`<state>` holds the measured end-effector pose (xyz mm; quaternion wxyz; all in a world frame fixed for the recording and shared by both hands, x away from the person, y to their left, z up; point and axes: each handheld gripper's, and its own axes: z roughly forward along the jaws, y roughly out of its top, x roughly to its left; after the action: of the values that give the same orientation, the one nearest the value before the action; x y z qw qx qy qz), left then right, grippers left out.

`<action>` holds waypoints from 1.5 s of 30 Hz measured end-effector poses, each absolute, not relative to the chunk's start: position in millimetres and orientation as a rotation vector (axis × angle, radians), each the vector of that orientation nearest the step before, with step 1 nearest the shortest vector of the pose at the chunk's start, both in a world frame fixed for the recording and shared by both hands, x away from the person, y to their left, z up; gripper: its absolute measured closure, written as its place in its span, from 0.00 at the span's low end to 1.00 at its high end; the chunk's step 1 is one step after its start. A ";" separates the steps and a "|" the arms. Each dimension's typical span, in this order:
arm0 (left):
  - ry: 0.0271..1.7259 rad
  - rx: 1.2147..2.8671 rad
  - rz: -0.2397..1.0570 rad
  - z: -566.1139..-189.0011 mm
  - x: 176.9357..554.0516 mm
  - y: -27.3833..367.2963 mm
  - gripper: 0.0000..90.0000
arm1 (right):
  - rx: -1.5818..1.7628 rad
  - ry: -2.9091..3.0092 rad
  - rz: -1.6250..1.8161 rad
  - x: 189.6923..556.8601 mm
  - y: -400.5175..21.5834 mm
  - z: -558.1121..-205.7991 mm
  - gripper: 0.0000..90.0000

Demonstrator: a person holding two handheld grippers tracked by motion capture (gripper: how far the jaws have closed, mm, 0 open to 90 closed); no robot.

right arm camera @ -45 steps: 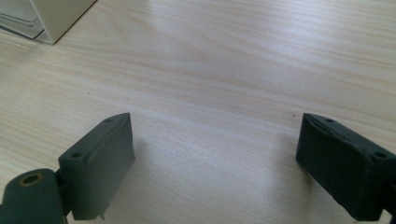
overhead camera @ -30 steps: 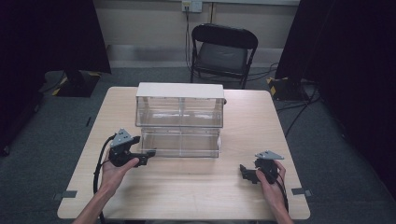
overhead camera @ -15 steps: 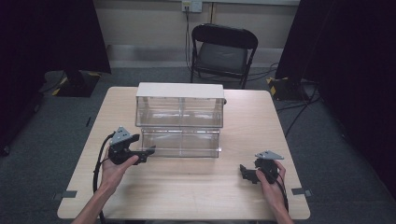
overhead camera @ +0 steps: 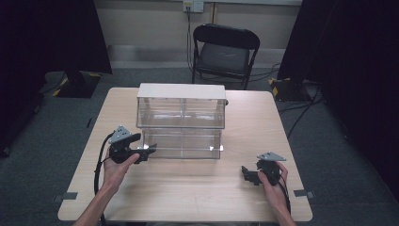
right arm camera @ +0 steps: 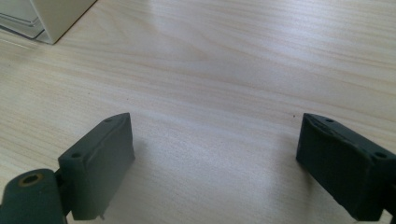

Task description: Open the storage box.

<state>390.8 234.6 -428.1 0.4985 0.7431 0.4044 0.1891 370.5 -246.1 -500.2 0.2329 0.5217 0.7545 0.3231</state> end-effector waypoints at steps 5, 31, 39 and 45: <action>0.973 1.803 0.474 -424.2 391.7 233.7 0.17 | 1.433 2.073 0.887 370.5 -246.1 -500.2 0.12; 0.962 1.797 0.484 -415.3 396.7 230.1 0.17 | 1.431 2.073 0.887 370.6 -246.2 -500.3 0.12; 0.962 1.800 0.487 -412.7 397.7 229.6 0.17 | 1.432 2.073 0.888 370.5 -246.1 -500.2 0.12; 0.969 1.809 0.501 -411.2 397.9 227.9 0.16 | 1.433 2.072 0.888 370.5 -246.1 -500.2 0.12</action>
<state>397.9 227.9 -411.2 0.4921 0.7456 0.3992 0.2064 370.5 -246.1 -500.2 0.2329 0.5218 0.7544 0.3231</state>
